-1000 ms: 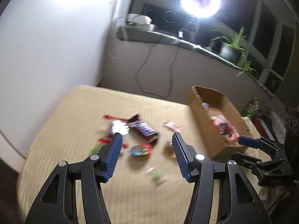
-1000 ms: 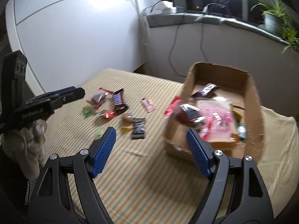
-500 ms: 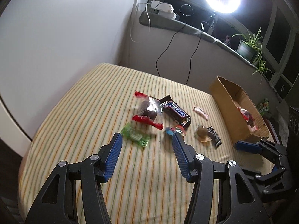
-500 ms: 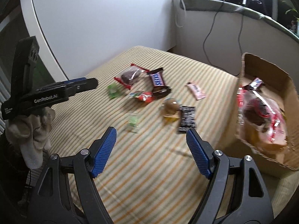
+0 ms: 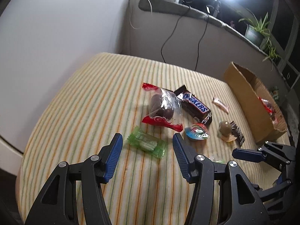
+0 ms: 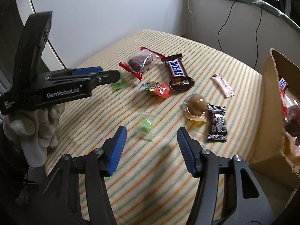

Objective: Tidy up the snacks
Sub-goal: 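Grasp the green mint packet with the left tool while the right grasps the small green candy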

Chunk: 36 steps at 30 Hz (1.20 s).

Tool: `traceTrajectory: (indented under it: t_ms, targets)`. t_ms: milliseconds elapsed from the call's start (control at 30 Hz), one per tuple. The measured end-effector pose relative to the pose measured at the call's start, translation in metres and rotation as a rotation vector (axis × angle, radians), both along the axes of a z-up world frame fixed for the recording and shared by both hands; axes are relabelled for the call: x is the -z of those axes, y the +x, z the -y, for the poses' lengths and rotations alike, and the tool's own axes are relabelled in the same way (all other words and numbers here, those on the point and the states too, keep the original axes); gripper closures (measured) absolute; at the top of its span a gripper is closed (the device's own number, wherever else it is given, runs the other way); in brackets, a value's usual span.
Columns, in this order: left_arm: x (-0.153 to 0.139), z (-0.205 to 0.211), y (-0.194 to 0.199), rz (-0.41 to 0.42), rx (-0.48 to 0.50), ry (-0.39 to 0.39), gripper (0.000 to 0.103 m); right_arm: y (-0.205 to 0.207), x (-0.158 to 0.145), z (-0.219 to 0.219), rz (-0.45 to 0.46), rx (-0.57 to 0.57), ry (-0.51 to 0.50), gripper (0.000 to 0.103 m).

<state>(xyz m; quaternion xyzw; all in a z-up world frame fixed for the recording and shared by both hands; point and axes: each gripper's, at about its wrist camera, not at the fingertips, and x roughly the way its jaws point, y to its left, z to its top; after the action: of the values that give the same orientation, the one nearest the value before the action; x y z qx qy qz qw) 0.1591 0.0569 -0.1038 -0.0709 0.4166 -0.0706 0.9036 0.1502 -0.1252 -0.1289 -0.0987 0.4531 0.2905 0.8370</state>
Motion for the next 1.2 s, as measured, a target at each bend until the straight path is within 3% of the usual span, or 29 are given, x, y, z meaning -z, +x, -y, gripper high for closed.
traceTrajectory:
  t_ms: [367, 767, 1200]
  targets:
    - [0.010, 0.016, 0.005, -0.033, 0.050, 0.077, 0.051, 0.009, 0.015, -0.019, 0.011, -0.012, -0.052, 0.047]
    - [0.009, 0.012, -0.002, -0.026, 0.054, 0.094, 0.073, 0.004, 0.013, -0.014, 0.027, -0.012, -0.087, 0.076]
    - [0.010, 0.006, -0.012, -0.024, 0.048, 0.073, 0.087, 0.001, 0.007, -0.011, 0.032, -0.017, -0.065, 0.077]
